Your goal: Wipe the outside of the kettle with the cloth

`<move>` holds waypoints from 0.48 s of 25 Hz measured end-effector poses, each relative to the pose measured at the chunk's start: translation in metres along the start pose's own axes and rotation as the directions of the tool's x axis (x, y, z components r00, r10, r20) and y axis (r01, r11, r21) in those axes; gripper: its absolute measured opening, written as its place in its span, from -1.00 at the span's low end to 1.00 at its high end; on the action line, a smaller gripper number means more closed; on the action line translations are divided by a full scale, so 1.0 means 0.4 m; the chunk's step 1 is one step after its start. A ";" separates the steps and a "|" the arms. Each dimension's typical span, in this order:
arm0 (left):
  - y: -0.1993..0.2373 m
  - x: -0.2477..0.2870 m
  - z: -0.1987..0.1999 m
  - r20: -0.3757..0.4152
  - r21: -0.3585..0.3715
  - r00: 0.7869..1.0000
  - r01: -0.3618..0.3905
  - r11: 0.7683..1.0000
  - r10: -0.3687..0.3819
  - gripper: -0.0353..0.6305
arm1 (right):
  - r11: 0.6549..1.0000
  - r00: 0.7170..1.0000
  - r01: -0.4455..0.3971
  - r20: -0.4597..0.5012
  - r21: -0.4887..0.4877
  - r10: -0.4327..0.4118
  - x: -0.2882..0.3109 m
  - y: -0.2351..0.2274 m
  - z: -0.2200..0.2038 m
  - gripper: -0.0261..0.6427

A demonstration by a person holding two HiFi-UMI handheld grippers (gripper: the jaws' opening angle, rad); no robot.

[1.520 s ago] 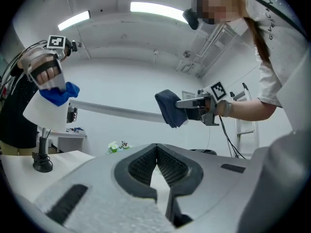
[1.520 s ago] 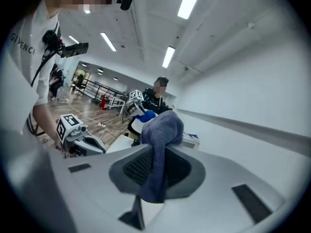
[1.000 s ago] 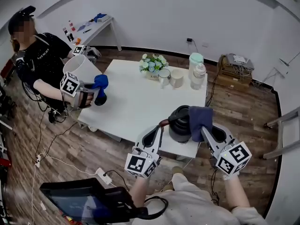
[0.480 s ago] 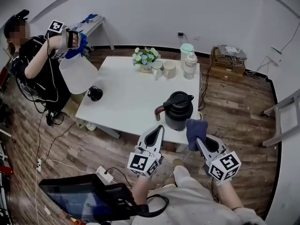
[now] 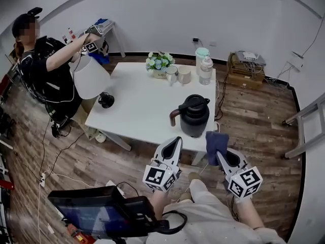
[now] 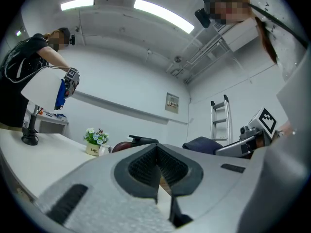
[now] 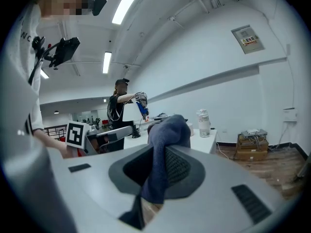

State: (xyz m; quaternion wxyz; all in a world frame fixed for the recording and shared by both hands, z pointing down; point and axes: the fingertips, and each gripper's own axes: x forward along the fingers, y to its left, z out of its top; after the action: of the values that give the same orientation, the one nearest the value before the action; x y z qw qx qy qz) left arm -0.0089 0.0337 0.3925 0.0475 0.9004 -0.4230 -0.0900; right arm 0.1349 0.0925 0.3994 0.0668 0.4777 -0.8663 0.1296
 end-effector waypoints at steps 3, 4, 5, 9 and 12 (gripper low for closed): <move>-0.016 -0.005 0.003 0.004 0.003 1.000 0.010 1.000 -0.010 -0.87 | 1.000 1.000 0.015 0.003 -0.001 -0.015 -0.019 0.001 -0.004 -0.77; -0.022 -0.008 0.003 0.004 0.004 1.000 0.014 1.000 -0.014 -0.87 | 1.000 1.000 0.019 0.003 -0.002 -0.019 -0.024 0.002 -0.005 -0.77; -0.028 -0.011 0.002 0.005 0.004 1.000 0.017 1.000 -0.017 -0.87 | 1.000 1.000 0.023 0.004 -0.002 -0.023 -0.030 0.003 -0.007 -0.77; -0.045 -0.028 -0.001 0.002 0.002 1.000 0.017 1.000 -0.017 -0.87 | 1.000 1.000 0.029 0.007 -0.002 -0.029 -0.042 0.009 -0.013 -0.77; -0.053 -0.038 -0.005 0.002 0.006 1.000 0.011 1.000 -0.011 -0.87 | 1.000 1.000 0.024 0.009 -0.005 -0.024 -0.046 0.010 -0.019 -0.77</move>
State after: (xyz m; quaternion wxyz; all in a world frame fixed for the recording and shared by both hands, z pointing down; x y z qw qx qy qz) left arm -0.0021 0.0590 0.3930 0.0437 0.9027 -0.4184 -0.0898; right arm 0.1413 0.1117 0.4015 0.0655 0.4885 -0.8612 0.1244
